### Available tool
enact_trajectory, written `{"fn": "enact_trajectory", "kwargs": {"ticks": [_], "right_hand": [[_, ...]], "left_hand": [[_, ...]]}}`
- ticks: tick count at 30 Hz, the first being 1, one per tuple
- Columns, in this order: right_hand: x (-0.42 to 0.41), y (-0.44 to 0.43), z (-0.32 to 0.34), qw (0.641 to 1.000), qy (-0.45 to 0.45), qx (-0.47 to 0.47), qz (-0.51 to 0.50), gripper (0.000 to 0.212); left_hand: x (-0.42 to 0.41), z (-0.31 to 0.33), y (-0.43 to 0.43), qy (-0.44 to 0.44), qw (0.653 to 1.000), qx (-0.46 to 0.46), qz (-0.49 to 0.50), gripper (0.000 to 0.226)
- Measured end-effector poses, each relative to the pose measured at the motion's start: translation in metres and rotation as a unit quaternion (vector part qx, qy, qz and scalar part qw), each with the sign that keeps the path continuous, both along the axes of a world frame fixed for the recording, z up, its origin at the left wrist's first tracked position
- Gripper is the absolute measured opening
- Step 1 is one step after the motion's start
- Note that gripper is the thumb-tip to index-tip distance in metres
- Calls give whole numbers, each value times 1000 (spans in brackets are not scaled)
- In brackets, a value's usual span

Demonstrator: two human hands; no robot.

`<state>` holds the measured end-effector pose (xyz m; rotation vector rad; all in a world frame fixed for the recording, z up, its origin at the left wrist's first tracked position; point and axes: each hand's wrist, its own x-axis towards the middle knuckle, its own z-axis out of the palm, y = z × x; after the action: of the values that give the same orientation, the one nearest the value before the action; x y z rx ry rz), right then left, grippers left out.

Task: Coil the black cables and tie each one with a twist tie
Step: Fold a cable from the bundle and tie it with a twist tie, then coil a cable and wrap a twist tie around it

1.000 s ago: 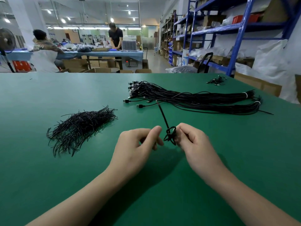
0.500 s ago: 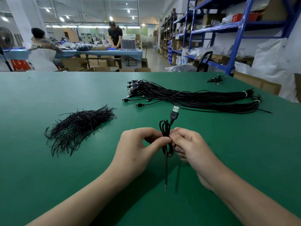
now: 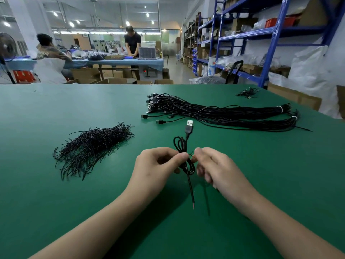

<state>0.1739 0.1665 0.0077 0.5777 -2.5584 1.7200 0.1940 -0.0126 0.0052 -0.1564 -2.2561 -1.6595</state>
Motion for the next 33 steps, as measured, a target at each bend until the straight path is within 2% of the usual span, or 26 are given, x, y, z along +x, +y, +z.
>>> {"fn": "enact_trajectory", "kwargs": {"ticks": [2,4,8,13,15,19,21,25,28,33], "right_hand": [[2,-2,-2,999,21,12,26,34],[3,-5,-3,999,2,2,39,26],[2,-2,-2,1000,-16,-1,19,21],[-13,18,5,984,50,134,-108,26],[-23,36,11,971,32,182,-150,31],[-42,79,24,966,-66,181,-172,39],[-50,104,29,942,-69,266,-192,44],[-67,149,30,869,-93,435,-219,51],[-72,171,28,840,-121,479,-227,44],[-72,191,36,779,-125,558,-257,50]], "left_hand": [[-1,-3,0,-18,999,43,-15,22],[-2,-6,0,-28,998,57,-27,24],[-5,-10,0,-33,999,19,-38,26],[-2,-14,0,-46,998,-24,-35,27],[-1,-13,0,-51,998,-31,-34,28],[-1,-12,1,-55,997,-33,-38,31],[-1,-13,1,-55,997,-36,-41,32],[-3,-14,1,-54,997,-32,-40,32],[-4,-14,1,-53,997,-33,-41,30],[-3,-13,3,-51,997,-38,-44,31]]}}
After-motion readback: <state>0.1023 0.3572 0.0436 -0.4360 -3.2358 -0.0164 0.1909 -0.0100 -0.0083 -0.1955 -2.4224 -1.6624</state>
